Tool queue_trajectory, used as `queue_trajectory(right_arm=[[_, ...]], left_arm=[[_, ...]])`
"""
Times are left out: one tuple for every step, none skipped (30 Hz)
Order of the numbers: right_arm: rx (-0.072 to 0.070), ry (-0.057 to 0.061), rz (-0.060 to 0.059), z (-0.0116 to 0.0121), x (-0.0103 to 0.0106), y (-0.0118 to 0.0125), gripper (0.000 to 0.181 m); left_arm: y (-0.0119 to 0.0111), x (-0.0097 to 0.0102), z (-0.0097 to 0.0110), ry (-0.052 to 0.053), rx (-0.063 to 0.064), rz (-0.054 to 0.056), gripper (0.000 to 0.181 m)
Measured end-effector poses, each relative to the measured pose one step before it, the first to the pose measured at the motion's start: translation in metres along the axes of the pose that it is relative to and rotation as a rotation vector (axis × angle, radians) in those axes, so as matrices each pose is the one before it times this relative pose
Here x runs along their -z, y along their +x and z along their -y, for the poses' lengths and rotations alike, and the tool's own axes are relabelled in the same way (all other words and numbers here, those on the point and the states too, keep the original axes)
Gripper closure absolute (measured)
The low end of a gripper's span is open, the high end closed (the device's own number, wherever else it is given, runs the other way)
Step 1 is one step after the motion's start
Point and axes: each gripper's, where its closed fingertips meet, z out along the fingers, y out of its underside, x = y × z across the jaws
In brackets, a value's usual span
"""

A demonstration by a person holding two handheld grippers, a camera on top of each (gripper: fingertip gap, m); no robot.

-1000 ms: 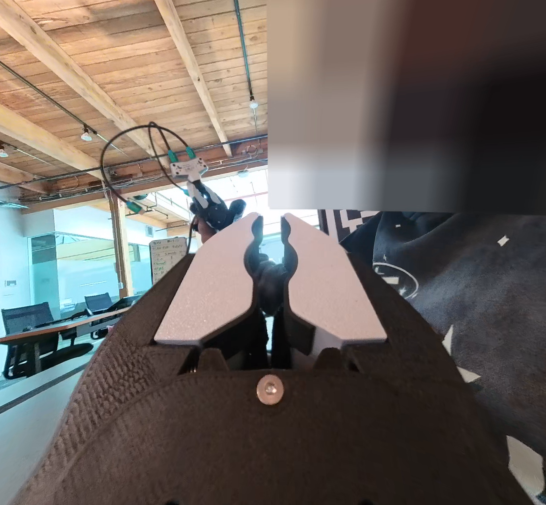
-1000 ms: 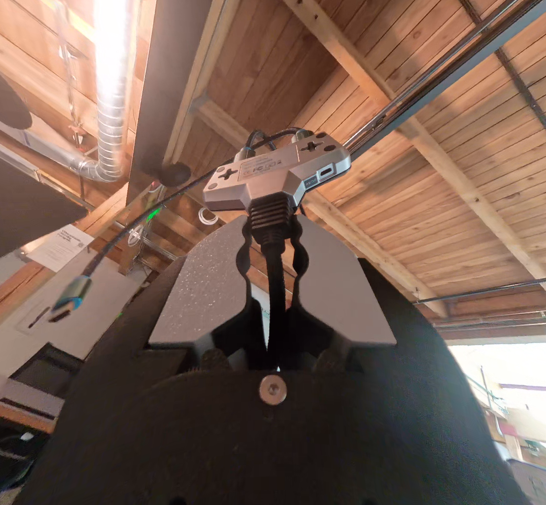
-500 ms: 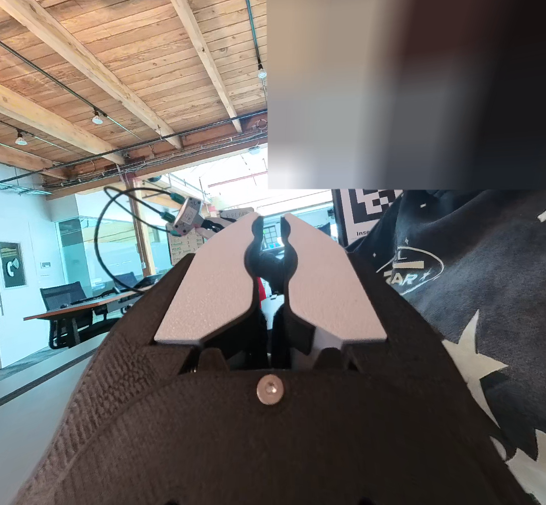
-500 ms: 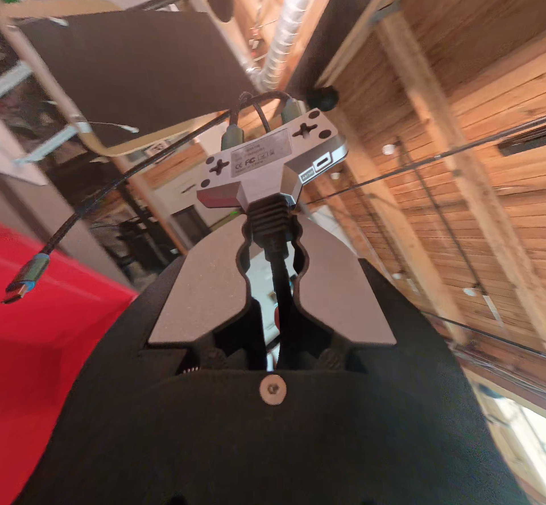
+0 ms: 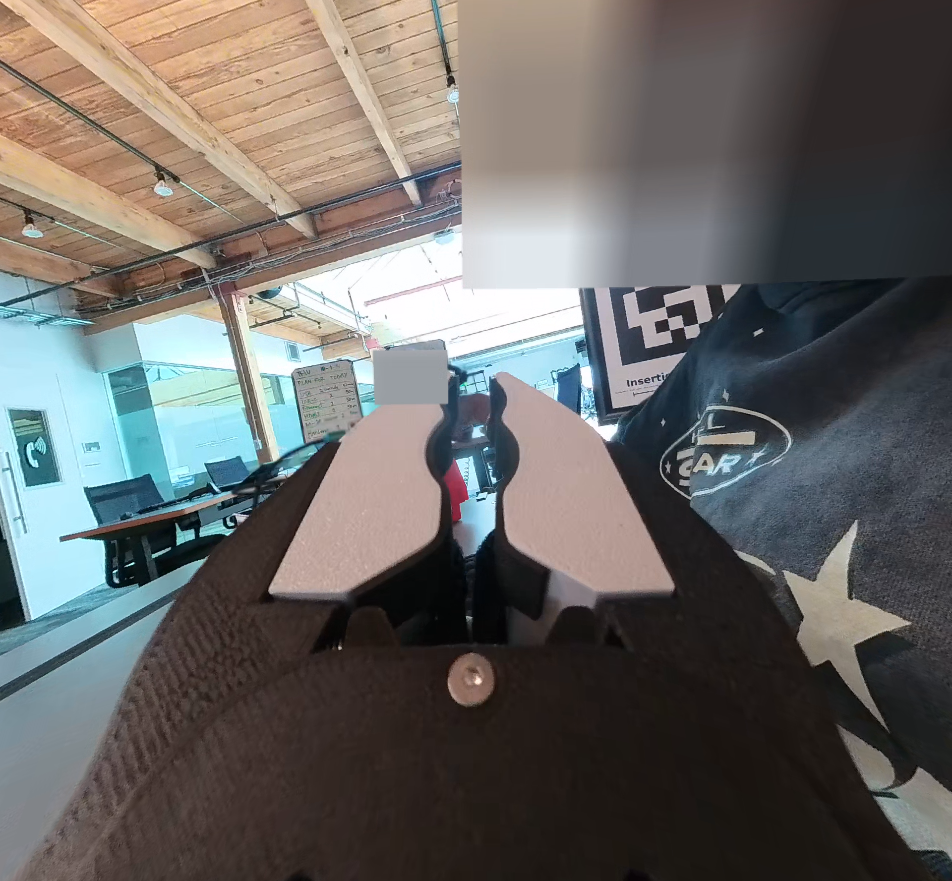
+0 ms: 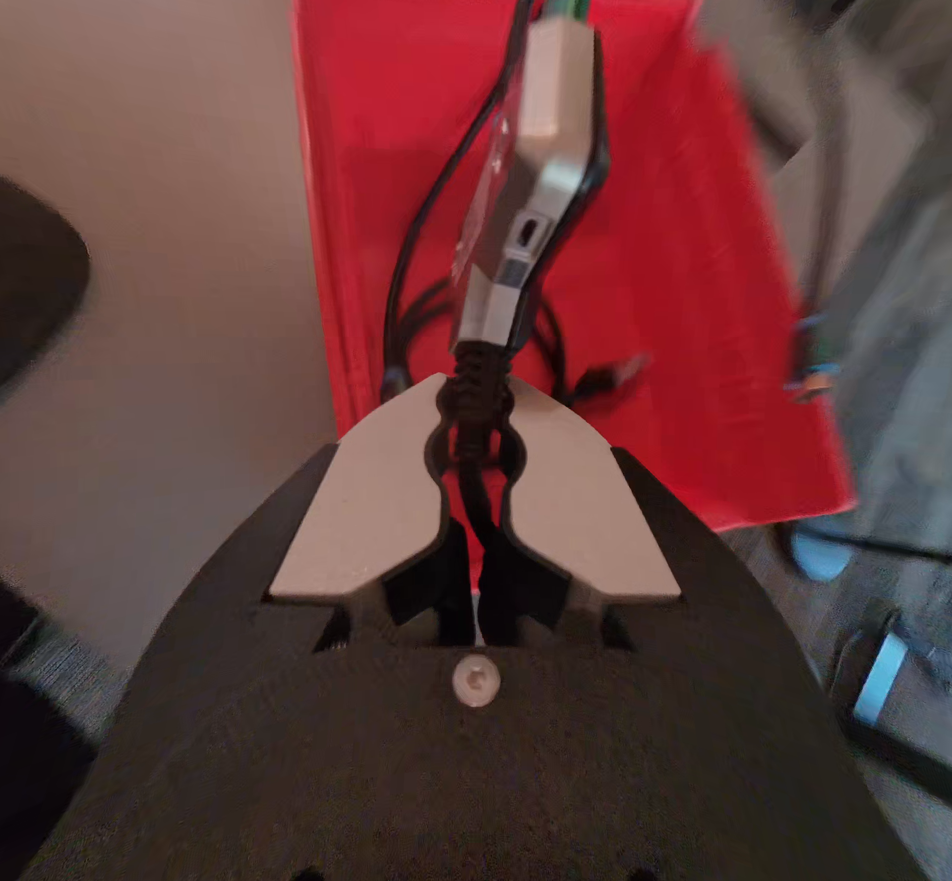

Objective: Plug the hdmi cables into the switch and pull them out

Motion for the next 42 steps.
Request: queue_trajectory(right_arm=[[-0.0252, -0.0895, 0.0403, -0.01222, -0.01105, -0.00379, 0.165], [-0.0171, -0.0571, 0.0460, -0.00626, -0.01055, -0.00443, 0.164], [-0.0111, -0.0245, 0.0519, -0.00069, -0.00908, -0.00495, 0.164], [-0.0269, -0.0040, 0.0563, 0.00281, -0.00638, -0.00411, 0.163], [-0.0381, -0.0116, 0.0629, 0.00124, -0.00456, -0.00406, 0.163], [-0.0264, -0.0128, 0.0699, 0.00055, -0.00357, -0.00481, 0.162], [-0.0103, -0.0072, 0.0538, 0.00134, -0.00311, -0.00288, 0.161], [-0.0065, -0.0015, 0.0331, 0.00269, -0.00335, -0.00031, 0.161], [-0.0068, 0.0029, 0.0220, 0.00418, -0.00405, 0.00043, 0.159], [-0.0008, 0.0167, 0.0337, 0.00669, -0.00498, -0.00267, 0.158], [0.0116, 0.0286, 0.0146, 0.00781, -0.00364, -0.00151, 0.157], [0.0181, 0.0353, -0.0005, 0.00719, -0.00005, -0.00094, 0.156], [0.0116, 0.0350, -0.0069, 0.00545, 0.00392, -0.00113, 0.151], [0.0014, 0.0510, -0.0327, 0.00660, 0.00764, 0.00153, 0.137], [-0.0150, 0.0867, -0.0728, 0.01092, 0.01248, 0.00646, 0.111], [-0.0118, 0.0936, -0.0418, 0.01147, 0.01599, 0.00121, 0.098], [0.0004, 0.0927, -0.0327, 0.01149, 0.01828, -0.00148, 0.093], [0.0145, 0.0933, -0.0425, 0.01160, 0.01905, -0.00218, 0.088], [0.0215, 0.0769, -0.0412, 0.00858, 0.01899, -0.00404, 0.085], [0.0147, 0.0458, -0.0442, 0.00302, 0.01854, -0.00509, 0.085], [0.0072, 0.0125, -0.0432, -0.00395, 0.01720, -0.00606, 0.089], [0.0037, -0.0171, -0.0341, -0.01074, 0.01441, -0.00718, 0.091], [0.0019, -0.0463, -0.0264, -0.01707, 0.01023, -0.00677, 0.093], [0.0105, -0.0764, -0.0280, -0.02130, 0.00538, -0.00315, 0.094], [0.0165, -0.1282, -0.0290, -0.02339, 0.00254, 0.00120, 0.094], [-0.0206, -0.0914, -0.0410, -0.01784, -0.00135, 0.00441, 0.093], [-0.0342, -0.0596, 0.0028, -0.01155, -0.00436, -0.00040, 0.093], [-0.0212, -0.0411, 0.0417, -0.00567, -0.00623, -0.00508, 0.093], [0.0085, -0.0230, 0.0449, -0.00080, -0.00739, -0.00562, 0.092], [0.0224, -0.0103, 0.0229, 0.00224, -0.00775, -0.00291, 0.094], [0.0149, -0.0198, 0.0051, 0.00197, -0.00833, -0.00001, 0.099], [0.0051, -0.0435, 0.0030, -0.00051, -0.00885, 0.00037, 0.109], [0.0062, -0.0611, 0.0041, -0.00213, -0.00907, -0.00056, 0.130], [0.0098, -0.0659, -0.0201, -0.00187, -0.00823, 0.00159, 0.150], [0.0267, -0.0431, -0.0301, 0.00193, -0.00632, 0.00105, 0.168], [0.0586, -0.0215, 0.0039, 0.00584, -0.00436, -0.00665, 0.176], [0.0790, -0.0038, 0.0312, 0.00864, -0.00335, -0.01263, 0.176], [0.0770, 0.0050, 0.0186, 0.01168, -0.00373, -0.01201, 0.173], [0.0670, -0.0205, -0.0075, 0.01076, -0.00478, -0.00833, 0.171], [0.0524, -0.0312, -0.0229, 0.01148, -0.00494, -0.00570, 0.169], [0.0366, -0.0239, -0.0189, 0.01377, -0.00441, -0.00539, 0.167], [0.0289, -0.0118, -0.0072, 0.01555, -0.00422, -0.00639, 0.165]], left_arm=[[-0.00005, -0.00004, -0.00020, -0.0009, -0.0001, 0.0001, 0.171], [-0.00007, 0.00001, -0.00013, -0.0006, 0.0006, 0.0002, 0.171], [-0.00025, 0.00001, -0.00017, -0.0005, 0.0015, 0.0004, 0.171], [-0.00018, -0.00007, -0.00020, -0.0005, 0.0017, 0.0004, 0.171], [-0.00014, 0.00006, -0.00014, -0.0006, 0.0010, 0.0000, 0.171], [0.00016, -0.00002, -0.00014, -0.0008, 0.0005, -0.0005, 0.172], [0.00018, 0.00005, -0.00007, 0.0001, 0.0006, -0.0009, 0.171], [0.00028, 0.00006, -0.00007, 0.0007, 0.0013, -0.0011, 0.171], [0.00018, 0.00000, -0.00020, -0.0002, 0.0019, -0.0015, 0.171], [0.00009, -0.00014, -0.00027, -0.0013, 0.0017, -0.0014, 0.171], [-0.00004, -0.00008, -0.00025, -0.0016, 0.0005, -0.0004, 0.171], [-0.00028, -0.00001, -0.00026, -0.0014, -0.0008, 0.0015, 0.171], [-0.00053, 0.00013, -0.00005, -0.0007, -0.0013, 0.0029, 0.171], [-0.00050, 0.00028, 0.00015, 0.0006, -0.0007, 0.0031, 0.171], [-0.00048, 0.00022, 0.00042, 0.0018, -0.0001, 0.0026, 0.171], [-0.00038, 0.00036, 0.00047, 0.0021, -0.0004, 0.0021, 0.171], [-0.00026, 0.00021, 0.00038, 0.0020, -0.0006, 0.0019, 0.171], [-0.00016, 0.00033, 0.00035, 0.0021, 0.0004, 0.0014, 0.171], [-0.00007, 0.00012, 0.00016, 0.0019, 0.0016, 0.0009, 0.171], [0.00019, -0.00002, -0.00001, 0.0005, 0.0011, 0.0003, 0.171], [0.00019, -0.00002, -0.00035, -0.0009, -0.0008, 0.0003, 0.171], [0.00028, -0.00019, -0.00047, -0.0020, -0.0020, 0.0006, 0.171], [0.00011, -0.00034, -0.00055, -0.0022, -0.0012, 0.0003, 0.171], [0.00012, -0.00036, -0.00064, -0.0014, 0.0006, -0.0009, 0.171], [0.00012, -0.00033, -0.00048, -0.0011, 0.0015, -0.0020, 0.171], [0.00016, -0.00041, -0.00049, -0.0009, 0.0006, -0.0024, 0.171], [-0.00022, -0.00028, -0.00067, -0.0022, 0.0002, -0.0007, 0.171], [-0.00045, -0.00047, -0.00076, -0.0032, 0.0004, -0.0001, 0.171], [-0.00045, -0.00030, -0.00086, -0.0036, 0.0000, -0.0005, 0.171], [-0.00039, -0.00041, -0.00074, -0.0034, -0.0005, -0.0004, 0.171], [-0.00019, -0.00029, -0.00084, -0.0039, 0.0000, -0.0009, 0.171], [-0.00005, -0.00015, -0.00091, -0.0041, 0.0008, -0.0017, 0.171], [0.00034, -0.00008, -0.00076, -0.0028, 0.0005, -0.0017, 0.171], [0.00032, -0.00016, -0.00057, -0.0018, -0.0011, -0.0008, 0.171], [0.00026, -0.00008, -0.00060, -0.0024, -0.0023, -0.0003, 0.170], [0.00017, -0.00004, -0.00062, -0.0031, -0.0015, -0.0003, 0.170], [0.00024, 0.00001, -0.00052, -0.0020, -0.0001, -0.0003, 0.170], [0.00025, 0.00005, -0.00030, -0.0002, 0.0005, 0.0003, 0.170], [-0.00003, 0.00009, -0.00009, 0.0001, -0.0007, 0.0018, 0.170], [-0.00030, 0.00010, -0.00019, -0.0007, -0.0025, 0.0040, 0.170], [-0.00047, 0.00017, -0.00030, -0.0015, -0.0034, 0.0048, 0.170], [-0.00030, 0.00008, -0.00038, -0.0020, -0.0035, 0.0049, 0.170]])
